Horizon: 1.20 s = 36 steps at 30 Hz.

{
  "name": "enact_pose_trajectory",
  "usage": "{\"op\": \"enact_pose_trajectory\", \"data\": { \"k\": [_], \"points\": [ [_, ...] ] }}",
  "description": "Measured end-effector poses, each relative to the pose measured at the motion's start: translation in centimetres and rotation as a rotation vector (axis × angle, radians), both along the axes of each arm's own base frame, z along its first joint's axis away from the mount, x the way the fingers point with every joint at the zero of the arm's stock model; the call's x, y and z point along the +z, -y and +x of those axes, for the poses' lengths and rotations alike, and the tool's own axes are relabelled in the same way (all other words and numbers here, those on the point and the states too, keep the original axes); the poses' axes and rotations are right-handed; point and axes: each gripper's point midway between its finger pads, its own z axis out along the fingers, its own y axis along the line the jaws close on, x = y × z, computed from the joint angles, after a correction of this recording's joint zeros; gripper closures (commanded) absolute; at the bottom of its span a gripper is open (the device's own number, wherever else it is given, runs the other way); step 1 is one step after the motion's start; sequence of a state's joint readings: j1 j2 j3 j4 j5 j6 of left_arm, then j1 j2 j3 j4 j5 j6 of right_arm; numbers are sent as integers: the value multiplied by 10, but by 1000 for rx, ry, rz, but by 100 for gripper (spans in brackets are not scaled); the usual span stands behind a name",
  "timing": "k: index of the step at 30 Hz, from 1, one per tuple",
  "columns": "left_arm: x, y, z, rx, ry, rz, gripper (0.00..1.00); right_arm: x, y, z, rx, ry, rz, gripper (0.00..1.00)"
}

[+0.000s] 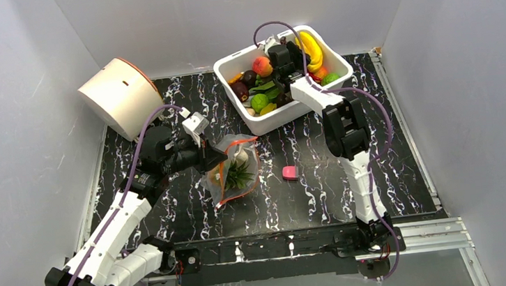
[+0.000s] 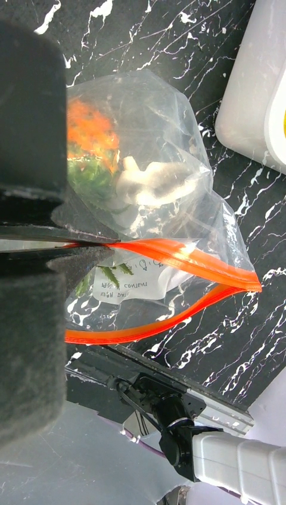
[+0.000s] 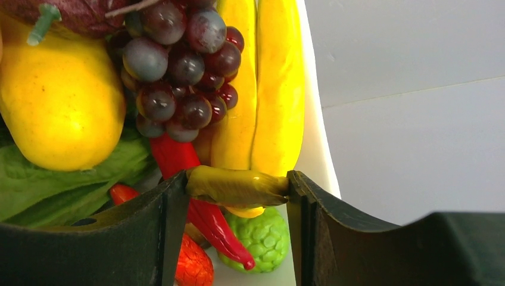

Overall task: Place the food in the zip-top bag and seal the zipper
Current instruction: Pick up the fake fruit from the bin.

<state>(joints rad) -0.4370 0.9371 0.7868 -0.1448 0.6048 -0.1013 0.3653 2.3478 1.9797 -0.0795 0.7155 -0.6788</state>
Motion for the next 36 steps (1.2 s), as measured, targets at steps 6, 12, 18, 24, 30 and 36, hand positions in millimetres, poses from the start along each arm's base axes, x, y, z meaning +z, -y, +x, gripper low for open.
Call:
{"op": "enact_pose_trajectory", "data": {
  "k": [6, 12, 18, 24, 30, 36],
  "points": [
    [-1, -2, 2, 13, 6, 10, 100, 15, -1, -16, 2, -1, 19, 75],
    [-2, -7, 5, 47, 17, 30, 100, 57, -15, -40, 20, 44, 73, 78],
    [0, -9, 7, 75, 14, 26, 100, 96, -34, -66, 58, 74, 190, 81],
    [-1, -12, 18, 139, -18, 34, 100, 127, -42, -97, 88, 80, 358, 81],
    [26, -22, 42, 257, -11, 75, 100, 151, -49, -140, 141, 73, 519, 83],
    [63, -45, 62, 390, 74, 155, 100, 179, -58, -190, 236, 87, 693, 83]
  ]
}}
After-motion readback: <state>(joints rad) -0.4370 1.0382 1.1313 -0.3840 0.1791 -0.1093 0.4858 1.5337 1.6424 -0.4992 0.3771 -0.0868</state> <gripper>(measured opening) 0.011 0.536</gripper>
